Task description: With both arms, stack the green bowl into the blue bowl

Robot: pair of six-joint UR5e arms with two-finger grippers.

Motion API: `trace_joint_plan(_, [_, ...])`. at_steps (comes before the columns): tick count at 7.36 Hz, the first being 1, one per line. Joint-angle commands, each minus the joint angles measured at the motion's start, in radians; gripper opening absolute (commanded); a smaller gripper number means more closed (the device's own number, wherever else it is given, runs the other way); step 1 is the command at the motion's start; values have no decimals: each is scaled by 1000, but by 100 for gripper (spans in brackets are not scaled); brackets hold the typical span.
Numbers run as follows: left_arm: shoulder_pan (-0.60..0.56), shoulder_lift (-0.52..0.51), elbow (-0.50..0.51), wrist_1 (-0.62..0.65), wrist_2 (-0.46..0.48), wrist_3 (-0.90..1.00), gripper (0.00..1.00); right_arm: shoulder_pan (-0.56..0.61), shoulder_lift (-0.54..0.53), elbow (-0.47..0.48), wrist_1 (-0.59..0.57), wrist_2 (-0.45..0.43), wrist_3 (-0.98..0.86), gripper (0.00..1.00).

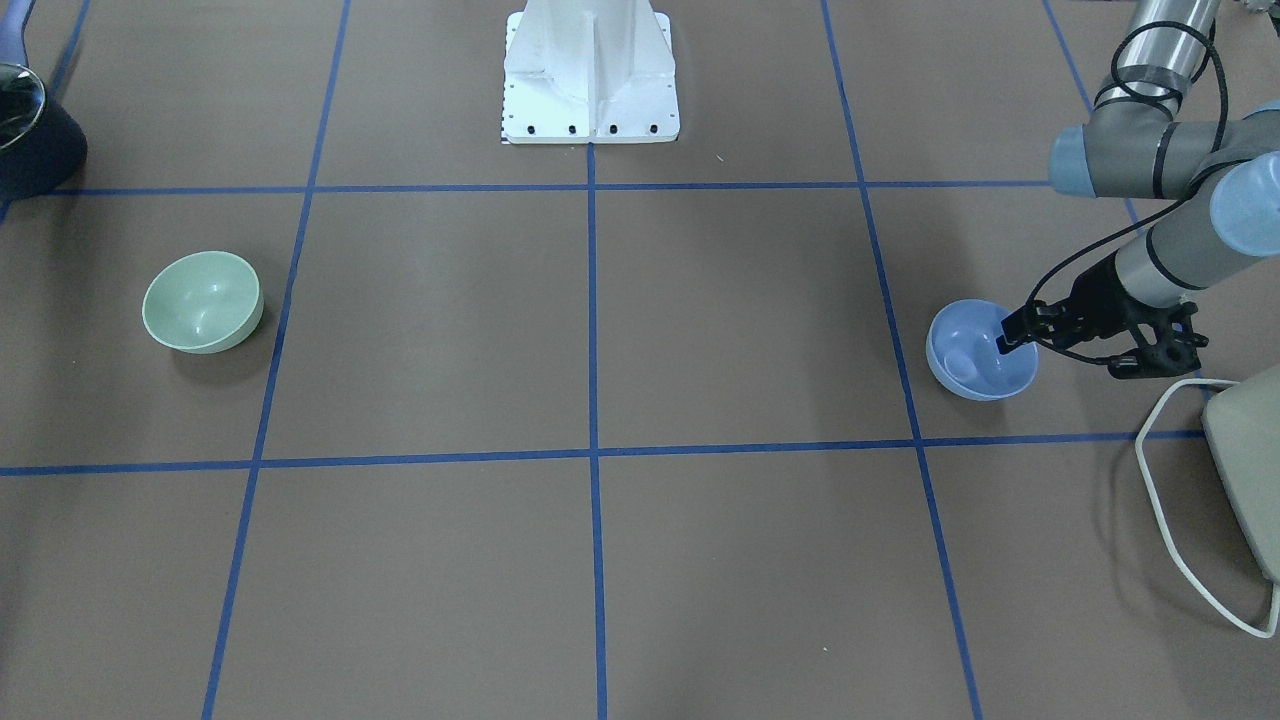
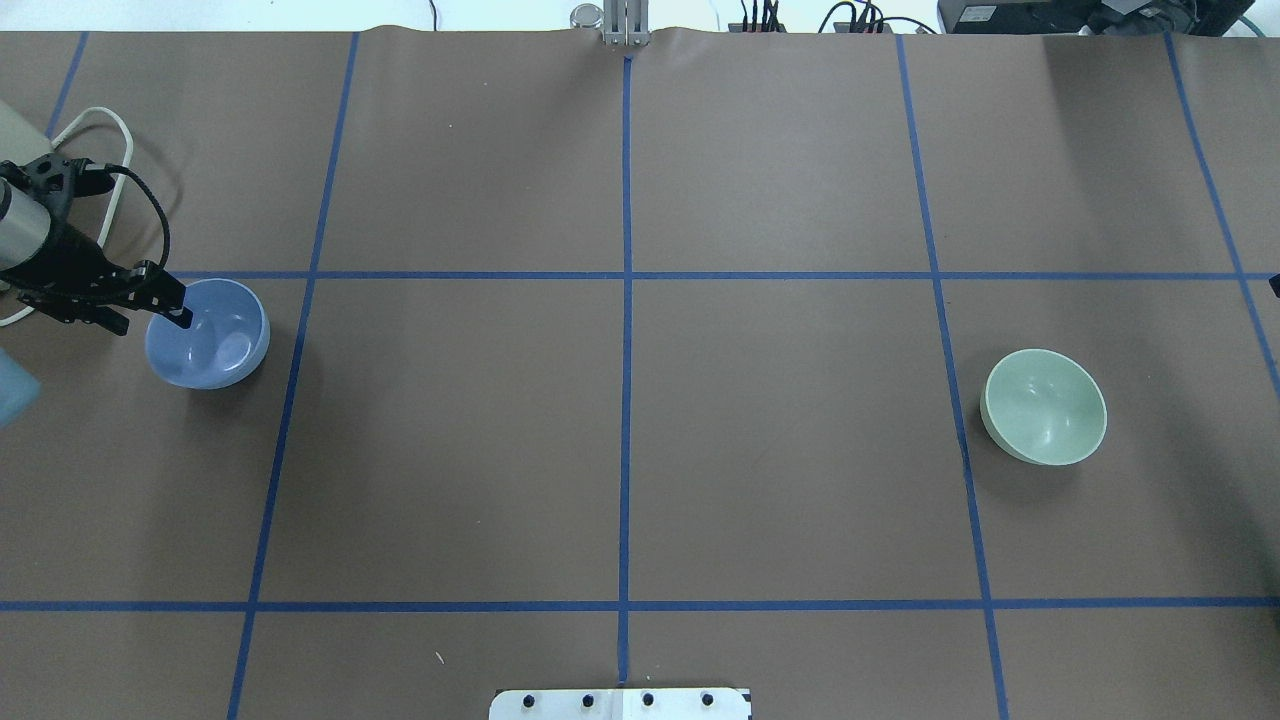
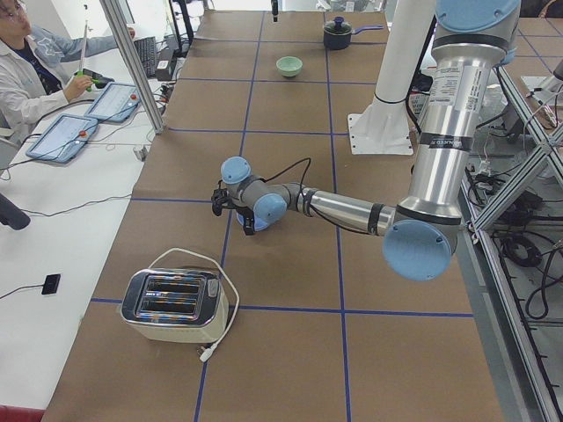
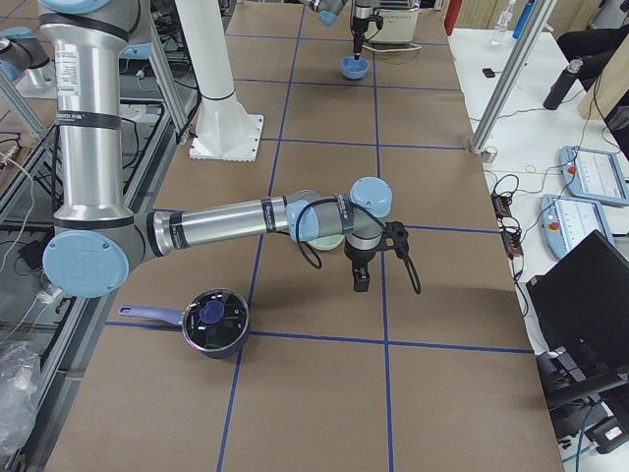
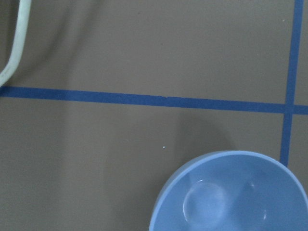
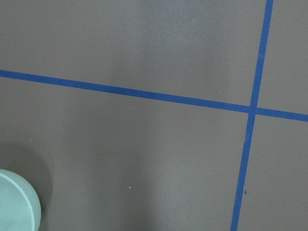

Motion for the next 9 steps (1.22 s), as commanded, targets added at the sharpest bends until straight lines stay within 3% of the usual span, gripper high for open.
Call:
trace_joint_plan(1, [12, 0, 20, -23, 12, -1, 73, -3, 0, 0, 0, 2, 4, 100])
trace_joint_plan(4, [21, 0, 23, -28, 31, -16, 59, -6, 0, 0, 1, 2, 4, 100])
trace_joint_plan(6, [23, 0, 17, -54, 32, -81, 24, -9, 2, 0, 1, 0, 5, 100])
trace_joint_plan(7, [23, 6, 22, -101, 34, -108, 12, -10, 2, 0, 1, 0, 5, 100])
trace_joint_plan(9, [24, 8, 22, -106, 37, -125, 5, -13, 2, 0, 10, 0, 7, 100])
